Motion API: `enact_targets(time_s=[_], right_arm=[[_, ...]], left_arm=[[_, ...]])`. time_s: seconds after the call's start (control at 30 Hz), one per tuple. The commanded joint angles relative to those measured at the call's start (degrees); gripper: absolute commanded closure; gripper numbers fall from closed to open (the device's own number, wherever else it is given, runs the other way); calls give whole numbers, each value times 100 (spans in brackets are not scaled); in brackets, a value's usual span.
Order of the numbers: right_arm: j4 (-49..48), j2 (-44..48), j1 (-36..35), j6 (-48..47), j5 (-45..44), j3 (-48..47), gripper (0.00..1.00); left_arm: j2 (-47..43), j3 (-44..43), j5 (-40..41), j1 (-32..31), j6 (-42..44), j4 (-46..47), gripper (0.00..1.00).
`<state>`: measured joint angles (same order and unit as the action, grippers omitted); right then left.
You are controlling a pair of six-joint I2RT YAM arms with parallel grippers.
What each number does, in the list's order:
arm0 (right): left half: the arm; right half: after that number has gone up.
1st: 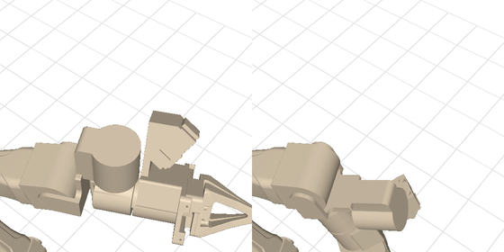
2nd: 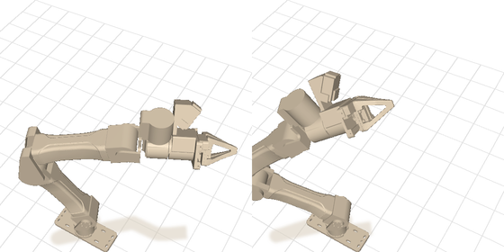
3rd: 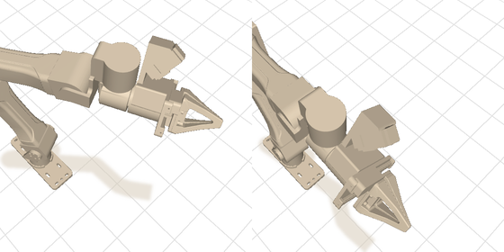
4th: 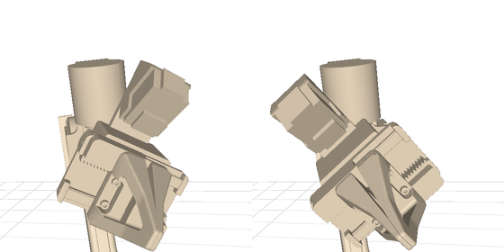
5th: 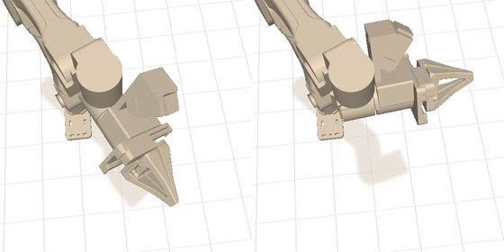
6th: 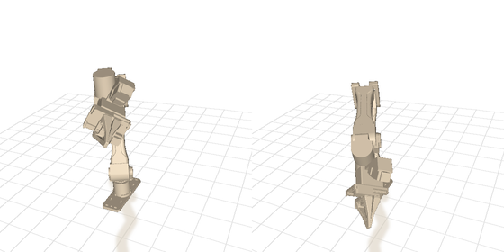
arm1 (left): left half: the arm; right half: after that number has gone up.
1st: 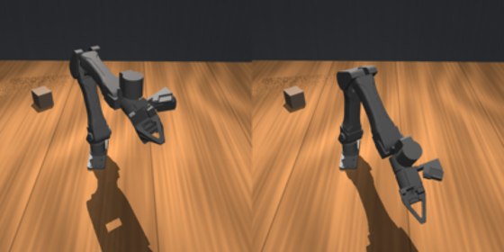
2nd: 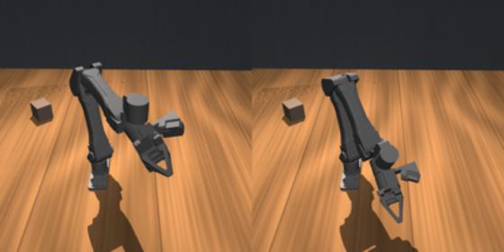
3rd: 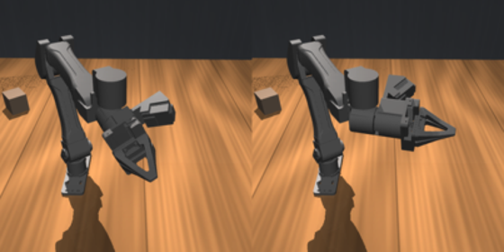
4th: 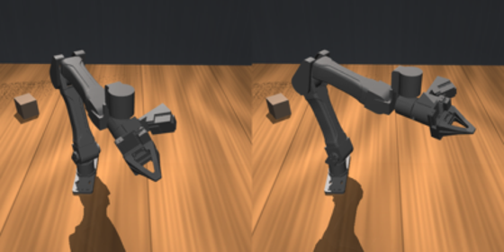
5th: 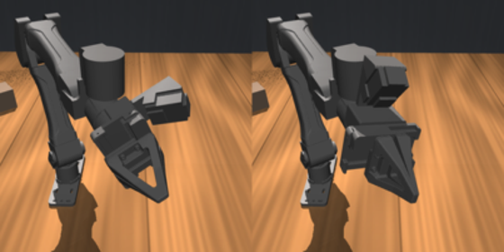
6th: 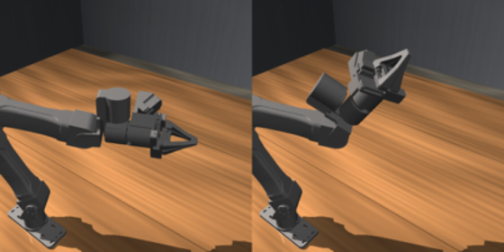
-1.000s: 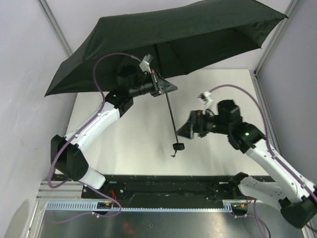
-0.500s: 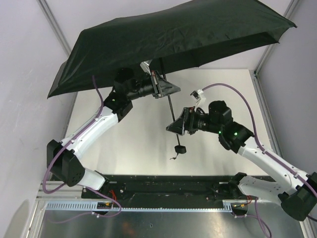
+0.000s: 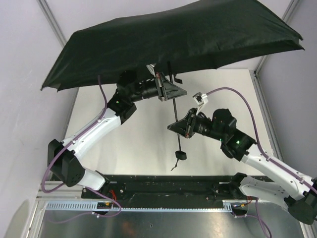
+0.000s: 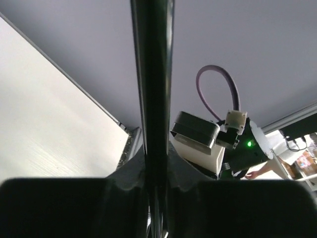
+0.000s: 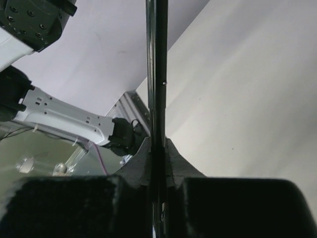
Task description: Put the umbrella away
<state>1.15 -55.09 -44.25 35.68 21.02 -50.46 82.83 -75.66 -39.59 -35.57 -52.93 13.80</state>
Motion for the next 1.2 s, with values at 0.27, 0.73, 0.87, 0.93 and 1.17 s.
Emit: enact_targets(time_s=[0.27,0.73,0.87,0.93,1.17], right_arm=[[-927,549,-879,-699,-3478,510,100],[-171,737,-1052,-732,-3606,417,90],[469,1021,-390,-528,-2859,414,31],[664,1175,127,-395,-2210,414,19],[317,1340,1943,781,-587,361,8]], left_arm=[[-283,1052,614,-350,-1120,748,49],[-27,949,617,-563,-773,750,97],[-112,866,655,-504,-592,768,100],[-156,846,641,-468,-525,805,100],[-242,871,402,-459,-437,999,100]])
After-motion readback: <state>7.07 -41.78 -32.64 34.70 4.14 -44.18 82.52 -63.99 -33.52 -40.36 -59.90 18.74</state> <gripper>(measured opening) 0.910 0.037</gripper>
